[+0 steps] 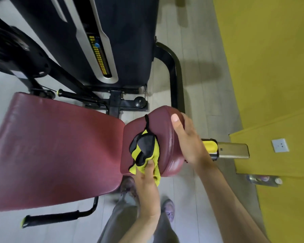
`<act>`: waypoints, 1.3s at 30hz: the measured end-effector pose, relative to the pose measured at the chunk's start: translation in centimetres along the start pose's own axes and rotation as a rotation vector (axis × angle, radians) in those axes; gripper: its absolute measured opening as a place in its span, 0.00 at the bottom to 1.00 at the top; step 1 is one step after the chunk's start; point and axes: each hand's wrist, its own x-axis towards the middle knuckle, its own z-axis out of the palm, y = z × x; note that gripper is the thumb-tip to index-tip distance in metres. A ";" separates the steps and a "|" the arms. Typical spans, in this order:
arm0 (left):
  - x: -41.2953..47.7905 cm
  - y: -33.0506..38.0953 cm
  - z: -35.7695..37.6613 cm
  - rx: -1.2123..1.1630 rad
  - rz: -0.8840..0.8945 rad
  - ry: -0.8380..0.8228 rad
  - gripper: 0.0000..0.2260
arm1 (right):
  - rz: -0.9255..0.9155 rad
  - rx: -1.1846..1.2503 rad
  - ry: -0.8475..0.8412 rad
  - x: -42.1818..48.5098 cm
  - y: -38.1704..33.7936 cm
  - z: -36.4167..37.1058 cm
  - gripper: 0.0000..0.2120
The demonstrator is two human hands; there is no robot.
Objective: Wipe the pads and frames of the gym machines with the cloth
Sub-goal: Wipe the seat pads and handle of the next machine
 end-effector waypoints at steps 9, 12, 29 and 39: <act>-5.5 -3.1 7.2 0.149 0.380 0.288 0.23 | -0.035 0.074 -0.132 0.3 0.5 -1.5 0.33; -4.8 -2.8 8.9 0.046 0.348 0.456 0.26 | -0.046 0.061 -0.122 0.4 0.7 -1.2 0.35; 5.0 -3.5 2.0 -0.599 -0.172 0.517 0.20 | -0.095 0.086 -0.144 0.4 1.1 -1.5 0.33; 1.8 -2.0 3.6 -0.632 -0.338 0.496 0.11 | -0.103 0.108 -0.130 0.9 1.5 -1.1 0.32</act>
